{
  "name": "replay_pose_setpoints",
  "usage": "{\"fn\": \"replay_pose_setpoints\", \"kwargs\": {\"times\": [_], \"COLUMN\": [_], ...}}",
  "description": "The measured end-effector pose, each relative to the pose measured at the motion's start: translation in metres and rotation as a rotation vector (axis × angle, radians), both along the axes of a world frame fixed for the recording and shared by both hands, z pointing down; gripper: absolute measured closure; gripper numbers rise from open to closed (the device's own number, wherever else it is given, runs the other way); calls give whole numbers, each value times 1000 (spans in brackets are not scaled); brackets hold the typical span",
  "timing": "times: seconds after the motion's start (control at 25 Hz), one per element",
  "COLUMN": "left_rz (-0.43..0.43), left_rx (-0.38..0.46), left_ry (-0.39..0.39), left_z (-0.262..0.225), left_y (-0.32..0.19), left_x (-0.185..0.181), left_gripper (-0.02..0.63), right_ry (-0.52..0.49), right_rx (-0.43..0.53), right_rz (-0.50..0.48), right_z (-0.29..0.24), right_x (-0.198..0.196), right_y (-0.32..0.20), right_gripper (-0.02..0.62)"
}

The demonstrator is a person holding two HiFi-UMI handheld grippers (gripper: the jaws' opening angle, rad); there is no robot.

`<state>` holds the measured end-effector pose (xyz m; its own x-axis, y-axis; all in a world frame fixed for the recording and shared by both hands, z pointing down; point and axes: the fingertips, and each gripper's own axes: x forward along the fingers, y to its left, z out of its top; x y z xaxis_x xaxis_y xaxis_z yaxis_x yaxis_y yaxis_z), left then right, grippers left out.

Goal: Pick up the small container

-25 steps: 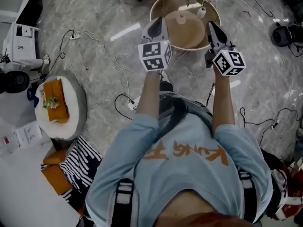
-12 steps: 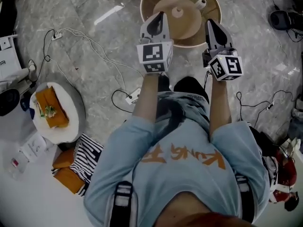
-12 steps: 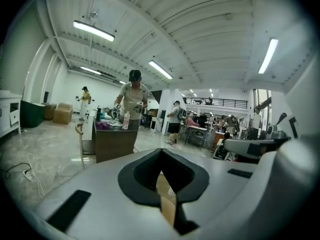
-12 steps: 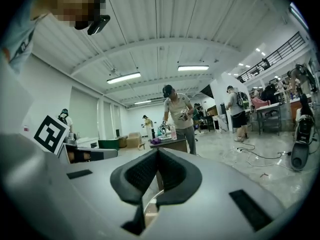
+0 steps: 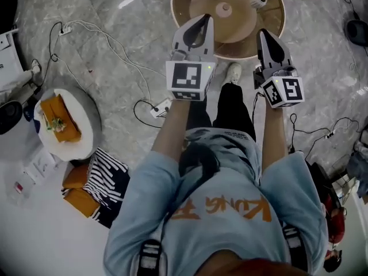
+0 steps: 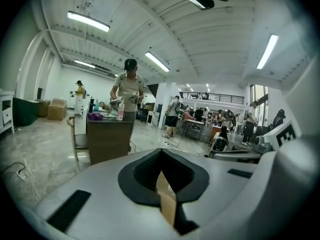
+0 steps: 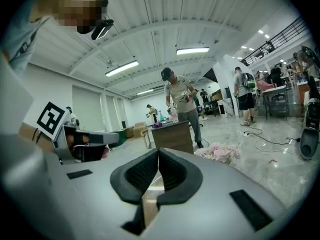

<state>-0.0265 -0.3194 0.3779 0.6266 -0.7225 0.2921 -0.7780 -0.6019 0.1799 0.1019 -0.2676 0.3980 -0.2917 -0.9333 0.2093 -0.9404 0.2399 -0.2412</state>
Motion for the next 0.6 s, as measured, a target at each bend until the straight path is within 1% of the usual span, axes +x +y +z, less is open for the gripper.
{"fn": "replay_pose_setpoints", "kwargs": {"times": [0.12,0.28,0.36,0.44,0.6], "left_rz": [2,19,30,20,-9], "left_rx": [-9,-59,-88,-116,-159], "left_ry": [-3,-22,-39,-54,-60], "left_z": [34,98,133,164,208], "left_y": [-8,-4,-2,-2,0], "left_x": [6,15,18,13,5], "left_gripper": [583,583,583,583,583], "right_ry": [16,34,38,32,15], "right_rx": [-23,-77,-98,-119,-157], "right_rz": [-52,-100,-104,-98,-88], "right_z": [37,95,124,151,194], "right_x": [-6,-9,-8,-11,-16], "right_y": [-4,-1,-1,-1,3], "right_gripper": [583,583,583,581,579]}}
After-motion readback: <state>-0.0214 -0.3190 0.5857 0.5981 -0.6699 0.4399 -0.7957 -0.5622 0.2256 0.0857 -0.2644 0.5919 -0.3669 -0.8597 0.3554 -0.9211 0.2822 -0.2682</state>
